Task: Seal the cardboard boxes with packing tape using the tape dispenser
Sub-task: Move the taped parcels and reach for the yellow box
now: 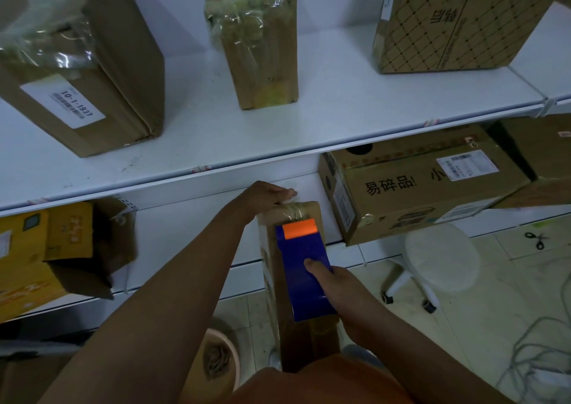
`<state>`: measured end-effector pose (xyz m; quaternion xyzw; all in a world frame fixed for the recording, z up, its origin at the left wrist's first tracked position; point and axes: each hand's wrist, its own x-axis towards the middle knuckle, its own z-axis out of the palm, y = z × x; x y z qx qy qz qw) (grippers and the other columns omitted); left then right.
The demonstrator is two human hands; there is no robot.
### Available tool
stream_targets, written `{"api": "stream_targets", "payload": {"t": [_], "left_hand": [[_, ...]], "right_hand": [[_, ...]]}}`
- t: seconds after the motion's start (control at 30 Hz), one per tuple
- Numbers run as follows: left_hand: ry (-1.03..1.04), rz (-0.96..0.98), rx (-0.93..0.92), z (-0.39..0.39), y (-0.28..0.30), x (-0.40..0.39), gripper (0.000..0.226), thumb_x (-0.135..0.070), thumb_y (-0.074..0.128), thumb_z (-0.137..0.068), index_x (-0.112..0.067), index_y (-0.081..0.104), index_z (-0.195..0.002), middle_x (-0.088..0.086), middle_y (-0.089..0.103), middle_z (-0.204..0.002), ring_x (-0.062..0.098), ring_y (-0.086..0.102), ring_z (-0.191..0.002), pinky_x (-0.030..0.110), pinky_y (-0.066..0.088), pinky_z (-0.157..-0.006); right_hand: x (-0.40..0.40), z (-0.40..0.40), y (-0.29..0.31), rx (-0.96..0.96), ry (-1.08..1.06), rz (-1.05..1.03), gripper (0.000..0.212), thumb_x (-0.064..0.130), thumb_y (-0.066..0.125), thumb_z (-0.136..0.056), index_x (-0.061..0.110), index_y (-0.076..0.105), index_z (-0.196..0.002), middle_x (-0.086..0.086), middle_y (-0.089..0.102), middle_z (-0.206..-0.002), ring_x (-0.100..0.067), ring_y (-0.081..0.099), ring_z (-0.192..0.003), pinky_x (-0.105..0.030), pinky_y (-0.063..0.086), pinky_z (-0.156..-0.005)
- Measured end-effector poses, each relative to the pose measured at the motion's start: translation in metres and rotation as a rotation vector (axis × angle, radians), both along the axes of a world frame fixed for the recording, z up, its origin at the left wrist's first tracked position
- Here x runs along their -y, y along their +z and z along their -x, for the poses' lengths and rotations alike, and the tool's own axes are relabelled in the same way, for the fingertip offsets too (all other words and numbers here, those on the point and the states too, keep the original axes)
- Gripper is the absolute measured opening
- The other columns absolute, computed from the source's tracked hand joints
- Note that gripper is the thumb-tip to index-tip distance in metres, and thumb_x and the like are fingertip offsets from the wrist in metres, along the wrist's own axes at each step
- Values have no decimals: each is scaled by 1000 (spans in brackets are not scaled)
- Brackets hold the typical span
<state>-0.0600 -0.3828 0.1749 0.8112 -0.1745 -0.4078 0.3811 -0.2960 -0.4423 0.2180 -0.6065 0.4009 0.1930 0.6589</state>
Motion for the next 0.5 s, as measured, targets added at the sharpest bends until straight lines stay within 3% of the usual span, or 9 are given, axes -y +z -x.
{"api": "stream_targets", "payload": {"t": [0.1,0.2,0.27,0.33,0.4,0.43,0.5], "left_hand": [[-113,-196,-28,-13,-5,1,59,-58,68,-84,-19,67,-129,1,61,-136,15,56,-120,25,43,-102],[-65,-400,-35,-20,-12,-2,77,-67,68,-79,-10,63,-131,5,62,-126,22,58,-114,31,49,-92],[-50,-485,-41,-20,-13,-7,85,-67,67,-79,-11,52,-141,7,54,-142,26,52,-127,37,47,-104],[-29,-427,195,-19,-13,-12,79,-52,73,-83,-15,46,-147,7,41,-154,25,42,-138,34,37,-112],[92,-191,492,-15,-7,-18,50,-36,75,-87,-19,62,-132,2,55,-143,17,52,-129,21,40,-105],[128,-47,570,-11,-1,-21,35,-31,71,-91,-18,69,-124,1,63,-134,11,58,-121,10,40,-97],[113,119,591,2,12,-23,26,-28,64,-97,-14,74,-116,1,70,-123,6,62,-110,-2,37,-87]], "right_hand": [[2,-2,-3,-5,4,-25,41,52,48,-96,14,61,-106,-9,70,-105,-23,67,-99,-43,51,-97],[-1,-3,-5,-13,37,-36,40,50,48,-97,14,62,-106,-9,70,-106,-23,67,-100,-41,52,-97],[-4,-3,-6,-9,47,-16,39,50,47,-97,14,62,-105,-9,70,-106,-22,67,-99,-39,53,-94],[-5,-6,-5,7,41,-3,38,49,47,-98,14,62,-102,-7,70,-102,-20,68,-95,-33,54,-85],[-4,-10,-3,25,47,-3,37,49,46,-98,16,62,-97,-3,70,-94,-16,68,-87,-26,51,-74],[-3,-12,-2,31,54,-2,37,49,46,-99,16,62,-95,-2,70,-92,-15,68,-85,-25,49,-72],[-3,-17,-1,33,58,-8,36,48,46,-99,17,62,-96,-2,70,-91,-15,68,-85,-25,49,-73]]}}
